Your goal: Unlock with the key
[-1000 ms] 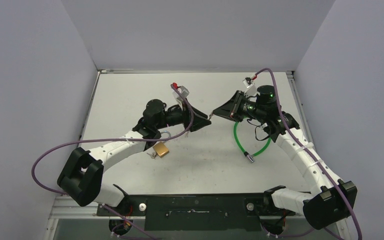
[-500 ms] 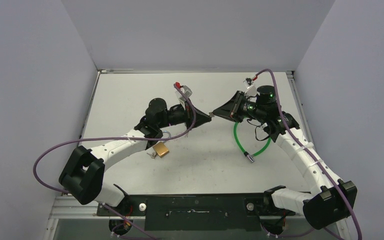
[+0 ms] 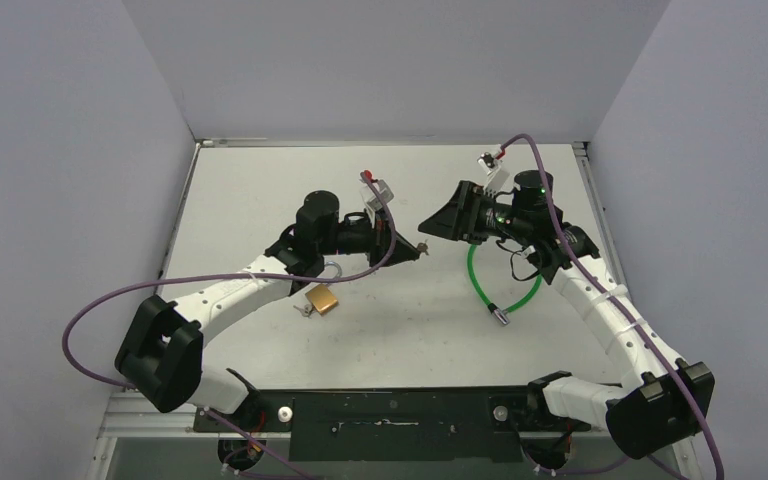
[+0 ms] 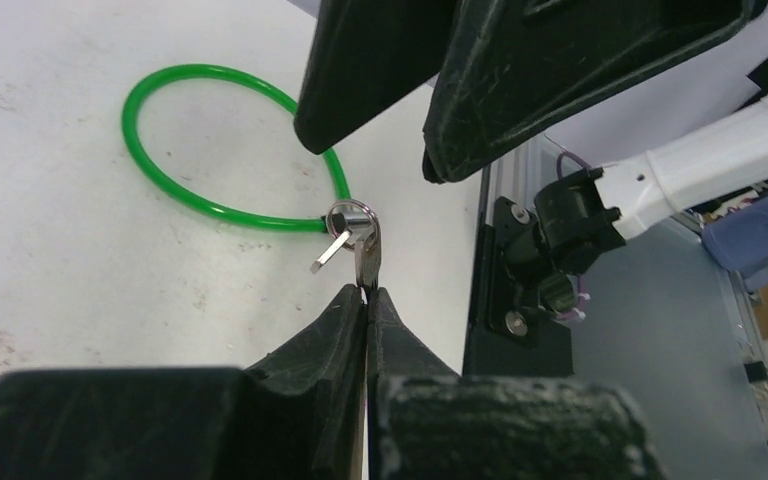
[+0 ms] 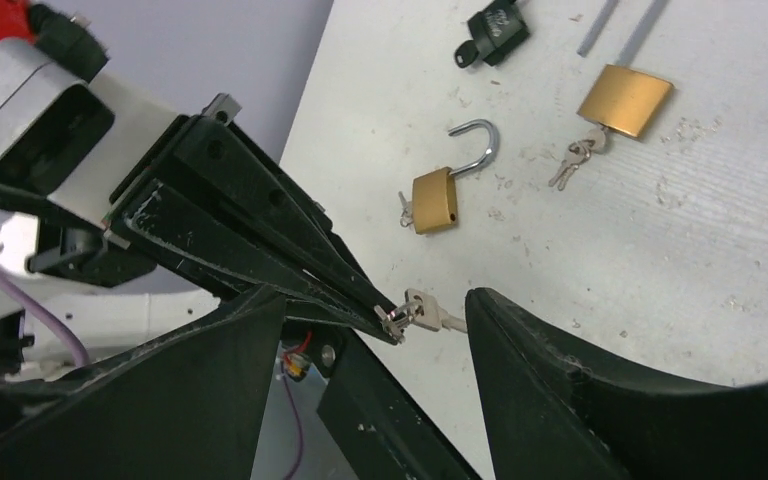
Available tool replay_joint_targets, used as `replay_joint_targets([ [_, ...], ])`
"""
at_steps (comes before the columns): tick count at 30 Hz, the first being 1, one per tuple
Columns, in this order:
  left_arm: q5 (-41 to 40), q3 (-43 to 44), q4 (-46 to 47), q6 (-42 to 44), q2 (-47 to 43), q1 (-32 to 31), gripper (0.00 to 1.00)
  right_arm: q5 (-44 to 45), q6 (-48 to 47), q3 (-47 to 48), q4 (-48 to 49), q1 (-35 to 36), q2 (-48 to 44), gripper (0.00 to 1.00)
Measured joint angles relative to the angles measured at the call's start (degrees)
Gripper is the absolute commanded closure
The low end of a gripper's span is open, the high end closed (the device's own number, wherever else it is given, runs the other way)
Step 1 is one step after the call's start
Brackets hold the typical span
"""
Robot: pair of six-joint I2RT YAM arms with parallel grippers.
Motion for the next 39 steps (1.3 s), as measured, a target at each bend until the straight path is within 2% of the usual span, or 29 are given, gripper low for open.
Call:
replay_joint_targets([
  [6,6.1,3.7,-12.1,6.1,-2.9,0.1,1.0,-10.1,-9.2,-0.8,3.8,1.2,0.3,0.38],
  [8,8.4,5.1,-16.1,8.0,-4.0,0.2,1.0,-12.4,-10.9,-1.1,4.4,2.4,0.7,0.44],
  [12,12.5,8.1,-23.3,11.6,-4.5,0.4,1.0,-15.6,-14.3,-1.1,4.5,6.1,1.8,0.78],
  [14,14.1,8.6,-27.7,13.6,-4.5,0.5,1.0,-16.5,-15.7,-1.1,4.4,7.7,2.5,0.84],
  [16,14.7,9.0,-32.2,16.0,-4.5,0.7,1.0,-17.4,-16.8,-1.0,3.9,9.0,3.5,0.78],
  [18,15.2,9.7,-36.8,18.6,-4.5,0.9,1.0,-17.7,-17.4,-1.0,3.3,9.6,4.2,0.61],
  [20,15.4,11.0,-41.0,21.7,-4.4,1.1,1.0,-18.0,-18.1,-1.0,2.3,10.1,4.5,0.55],
  [24,15.7,14.2,-48.2,27.5,-4.1,1.1,1.0,-18.9,-20.1,-1.0,1.1,10.2,4.5,0.57],
  [27,16.0,15.7,-52.2,30.6,-3.5,1.1,1.0,-19.3,-22.1,-1.0,-0.8,10.6,4.6,0.74],
  [30,16.1,16.2,-55.3,33.0,-2.9,1.2,1.0,-19.5,-23.8,-1.0,-2.5,11.3,5.0,0.81],
  [33,16.1,16.2,-57.7,34.6,-2.4,1.2,1.0,-19.7,-24.7,-1.0,-3.5,11.7,5.8,0.8],
  [37,16.1,16.3,-59.3,36.1,-2.2,1.2,1.0,-20.3,-25.4,-1.0,-3.9,12.0,6.4,0.69],
  [39,16.1,16.4,-60.0,36.4,-2.1,1.2,1.0,-20.3,-25.7,-1.0,-4.0,12.3,6.5,0.71],
])
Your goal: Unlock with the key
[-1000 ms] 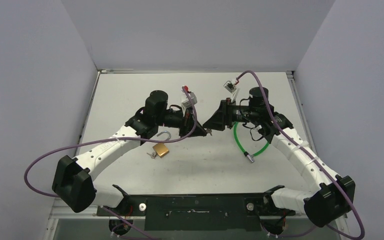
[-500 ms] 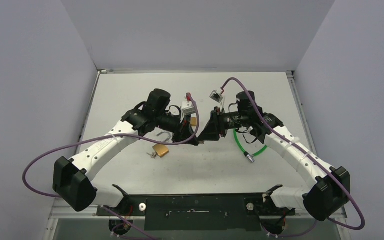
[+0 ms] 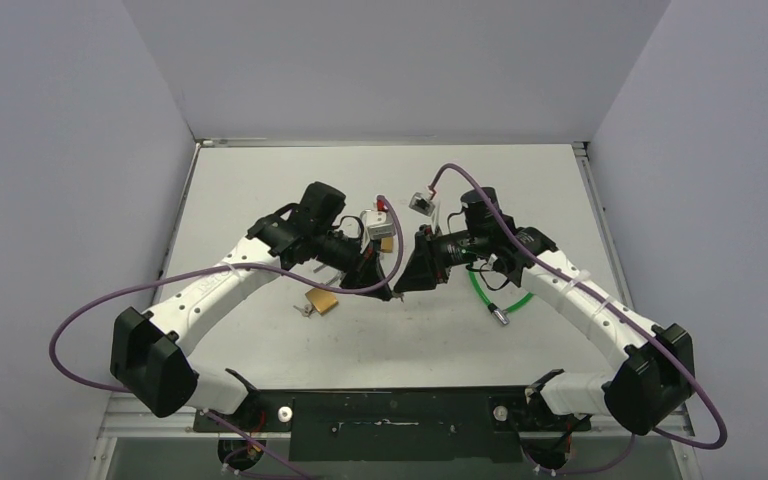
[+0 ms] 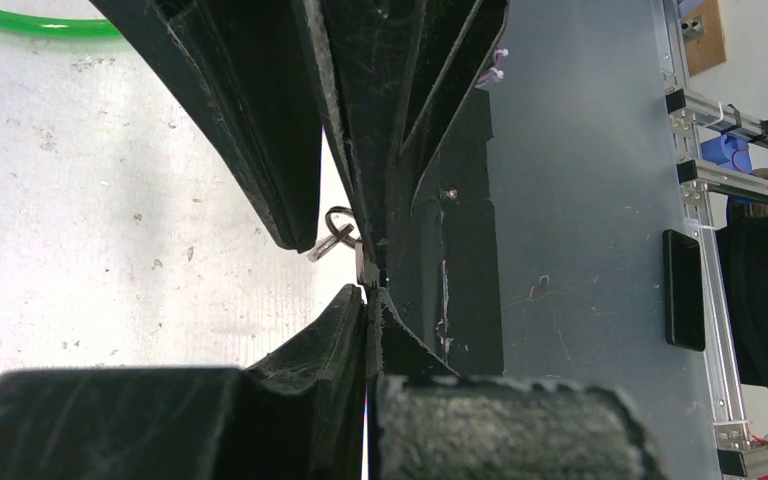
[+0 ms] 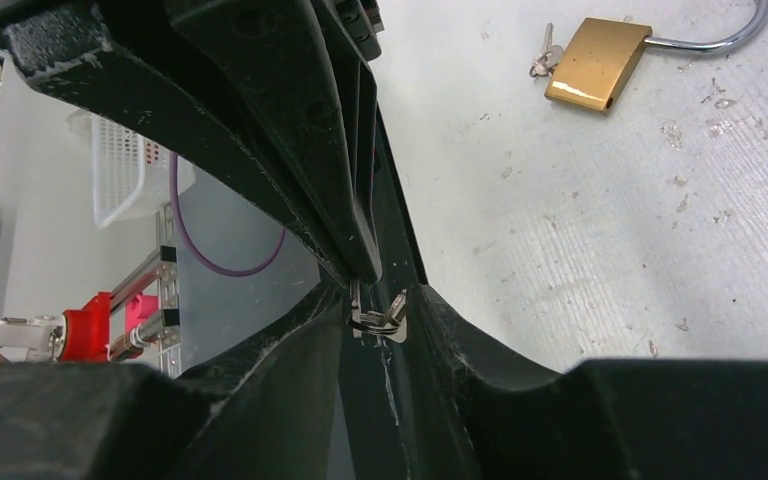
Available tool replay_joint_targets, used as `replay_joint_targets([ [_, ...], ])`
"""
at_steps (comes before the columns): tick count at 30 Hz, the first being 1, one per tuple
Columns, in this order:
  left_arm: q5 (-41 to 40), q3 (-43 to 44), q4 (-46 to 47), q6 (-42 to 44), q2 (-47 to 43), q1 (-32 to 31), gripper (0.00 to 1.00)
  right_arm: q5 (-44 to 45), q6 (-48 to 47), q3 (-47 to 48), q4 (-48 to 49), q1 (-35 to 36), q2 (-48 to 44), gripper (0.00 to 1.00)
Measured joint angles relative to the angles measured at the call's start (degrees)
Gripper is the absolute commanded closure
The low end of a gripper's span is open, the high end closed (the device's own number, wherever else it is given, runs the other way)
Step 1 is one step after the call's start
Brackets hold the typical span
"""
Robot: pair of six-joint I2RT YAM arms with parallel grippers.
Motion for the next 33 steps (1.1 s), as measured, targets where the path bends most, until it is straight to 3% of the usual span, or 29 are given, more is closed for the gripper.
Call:
replay_joint_targets([
  [6,-0.2,0.2,-1.6,0.7,0.2,0.0,1.0,-0.7,-0.6,0.0,0.0,0.9,0.9,0.97],
  [7,-0.5,0.2,-1.7,0.7,0.3,0.0,1.0,-1.1,-0.5,0.0,0.0,1.1,1.0,0.95],
  [10,-0.7,0.2,-2.2,0.7,0.4,0.3,1.0,-1.5,-0.9,0.0,0.0,1.2,1.3,0.64],
  [13,-0.7,0.4,-2.3,0.9,0.4,0.3,1.0,-1.4,-1.2,0.0,-0.2,1.2,1.9,0.62],
  [19,-0.7,0.5,-2.3,1.4,0.4,0.4,1.0,-1.5,-0.6,0.0,0.7,1.5,2.0,0.79],
  [24,-0.7,0.5,-2.3,1.9,0.4,0.6,1.0,-1.9,-0.3,0.0,1.2,1.7,2.0,0.81],
  [30,-0.3,0.5,-2.4,2.1,0.4,0.9,1.0,-2.3,-0.3,-0.1,1.2,1.9,2.0,1.0],
  [33,0.3,0.5,-2.5,2.1,0.4,1.3,1.0,-2.3,-0.3,-0.2,1.6,1.9,2.0,1.0],
])
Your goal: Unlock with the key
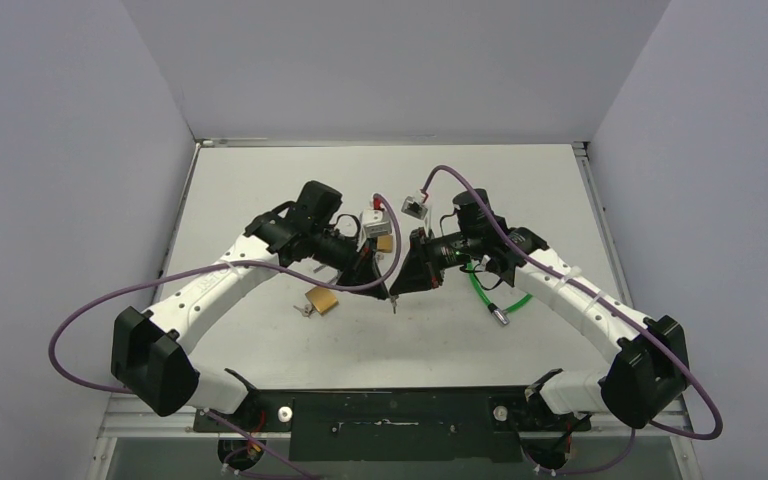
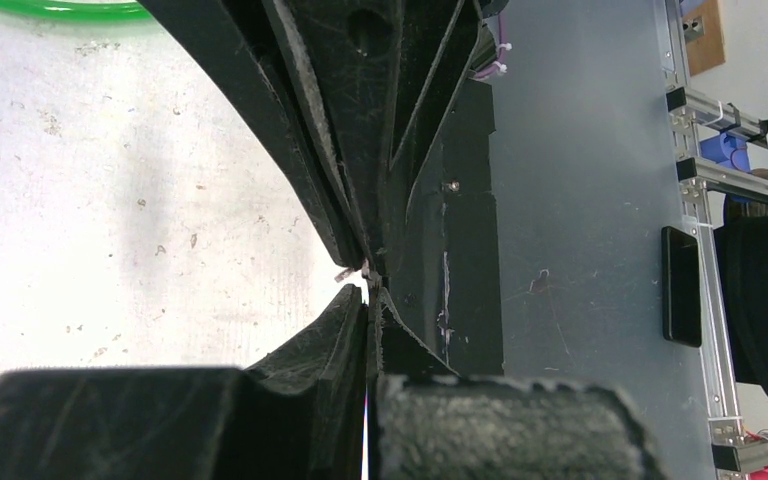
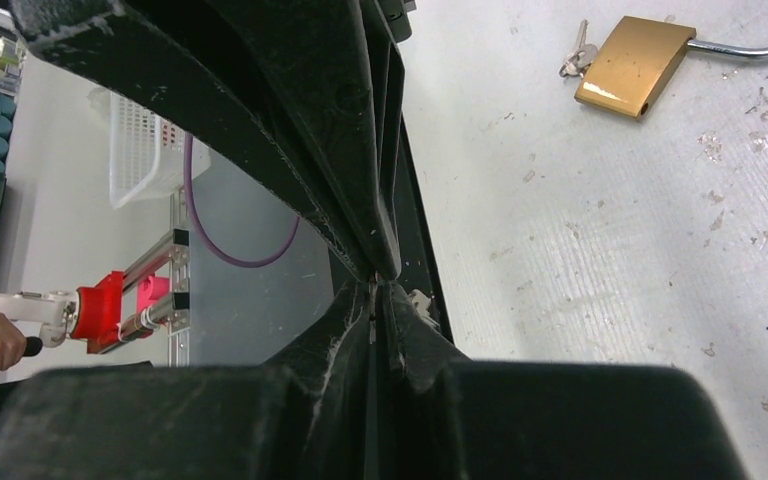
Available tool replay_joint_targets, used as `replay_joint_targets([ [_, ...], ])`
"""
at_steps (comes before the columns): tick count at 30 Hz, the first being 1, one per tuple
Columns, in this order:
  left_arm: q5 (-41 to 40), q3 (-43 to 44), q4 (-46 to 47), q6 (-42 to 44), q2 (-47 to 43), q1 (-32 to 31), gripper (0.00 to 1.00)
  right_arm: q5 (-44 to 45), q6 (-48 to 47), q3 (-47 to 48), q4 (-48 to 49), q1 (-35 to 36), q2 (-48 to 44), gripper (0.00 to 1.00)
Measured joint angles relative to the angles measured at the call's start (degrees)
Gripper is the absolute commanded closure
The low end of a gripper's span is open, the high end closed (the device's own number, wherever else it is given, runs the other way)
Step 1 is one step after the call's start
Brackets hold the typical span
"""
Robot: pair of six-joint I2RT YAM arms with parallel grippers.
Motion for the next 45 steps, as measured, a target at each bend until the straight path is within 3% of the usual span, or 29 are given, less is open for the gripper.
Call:
replay_joint_targets([
  [2,0.2,0.0,0.0,-0.2,0.0,0.3,0.85,0.0,0.1,-0.2,0.6,0.0,0.0,1.0],
  [4,0.2,0.0,0.4,-0.9,0.0,0.8,0.54,0.1,0.7,-0.6,1.7,0.0,0.0,1.0],
  [5,0.1,0.0,1.4,-1.9,-0.1,1.2,0.46,0.2,1.4,-0.9,2.2,0.0,0.0,1.0],
  [11,-0.8,-4.8,15.4,-15.6,-3.9,6.4,0.27,3.5,7.8,-4.6,9.4,-2.9,-3.5,1.0],
  [20,-21.8,-14.5,40.2,-40.9,-13.8,7.3,0.26,13.7,14.9,-8.0,18.9,-10.6,-14.0,1.0],
  [26,-34.8,-18.7,47.5,-50.0,-12.7,5.2,0.24,33.8,15.2,-8.1,14.6,-12.0,-18.7,1.0],
  [31,-45.1,-19.2,48.5,-51.6,-6.6,-3.5,0.19,56.6,15.8,-8.1,6.0,-12.7,-22.1,1.0],
  [37,-53.5,-15.9,49.2,-51.3,5.6,-12.5,0.21,79.5,20.8,-8.1,-5.8,-13.2,-25.2,1.0],
  [41,-54.5,-9.0,50.5,-52.4,15.9,-14.9,0.29,89.5,26.2,-8.3,-13.7,-13.5,-27.4,1.0],
  [45,-54.6,0.7,50.5,-55.4,26.3,-16.4,0.37,94.1,30.4,-9.5,-18.9,-13.6,-31.3,1.0],
])
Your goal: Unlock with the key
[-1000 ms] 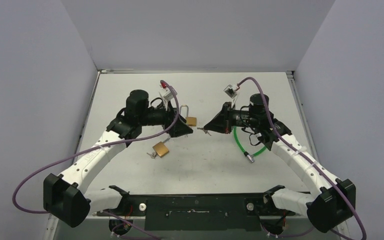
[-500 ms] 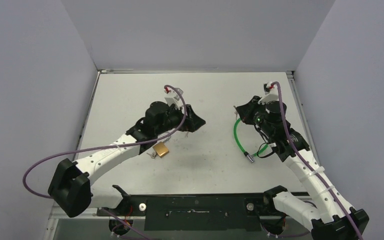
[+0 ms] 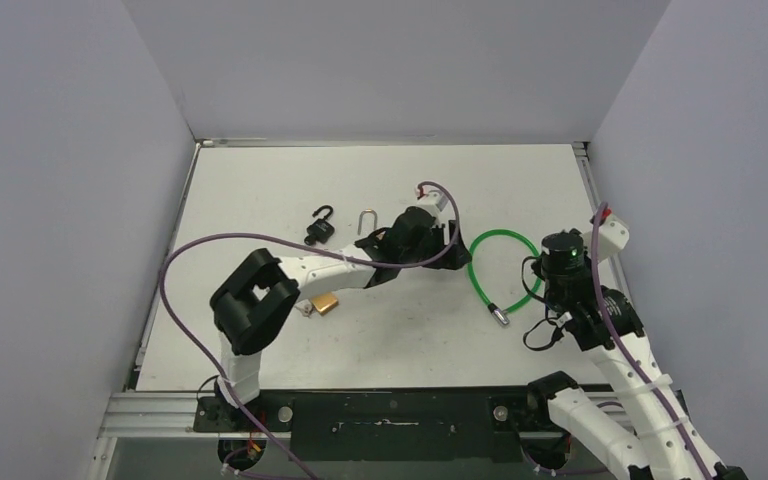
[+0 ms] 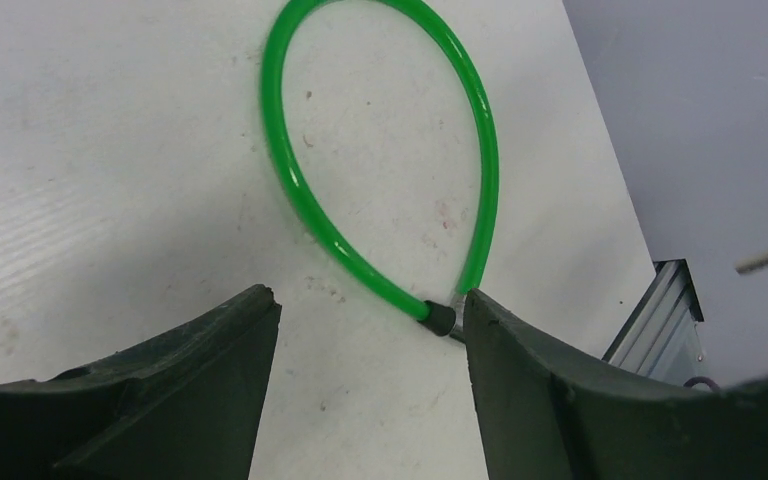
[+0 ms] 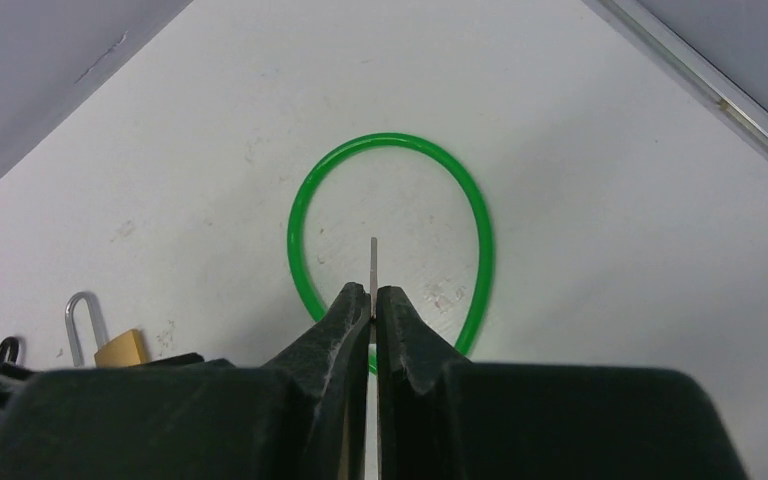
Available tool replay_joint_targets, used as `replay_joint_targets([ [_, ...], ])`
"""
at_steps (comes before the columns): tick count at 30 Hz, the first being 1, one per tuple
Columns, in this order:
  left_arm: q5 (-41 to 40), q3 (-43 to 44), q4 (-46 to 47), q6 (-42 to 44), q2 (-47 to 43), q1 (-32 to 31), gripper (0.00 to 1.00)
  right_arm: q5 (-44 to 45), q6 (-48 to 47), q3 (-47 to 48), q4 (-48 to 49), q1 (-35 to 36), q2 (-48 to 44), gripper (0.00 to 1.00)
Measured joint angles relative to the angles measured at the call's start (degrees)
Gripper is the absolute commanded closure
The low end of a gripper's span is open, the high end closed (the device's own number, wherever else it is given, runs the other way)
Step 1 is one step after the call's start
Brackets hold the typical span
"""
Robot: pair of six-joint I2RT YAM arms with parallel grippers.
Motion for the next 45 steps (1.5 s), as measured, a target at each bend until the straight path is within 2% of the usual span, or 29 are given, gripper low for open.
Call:
replay_joint_targets([
  [6,-3.4,11.6,-6.4,-2.7,10.9,-3.6,0.46,2.2,4.1,-1.0,-5.1,0.0,-4.5,1.0],
  [20,-16.5,27.0,-20.1,1.0,24.0,-9.2,0.62,0.9,6.4,-3.5,-8.3,0.0,-5.7,1.0],
  [26,-22.2,32.0,-24.4,2.7,27.2,-9.6,0.8,0.5,6.4,-3.5,-8.4,0.0,-6.6,1.0],
  [31,-24.7,33.5,-25.7,4.0,28.1,-9.2,0.99,0.4,6.4,-3.5,-8.4,0.0,-6.8,1.0],
  [37,-23.3,29.8,-24.8,6.9,25.8,-6.0,1.0,0.1,6.4,-3.6,-8.3,0.0,-6.8,1.0],
  [45,-17.1,16.8,-25.5,13.0,16.7,1.5,0.66,-0.9,6.4,-3.8,-7.0,0.0,-6.1,1.0],
])
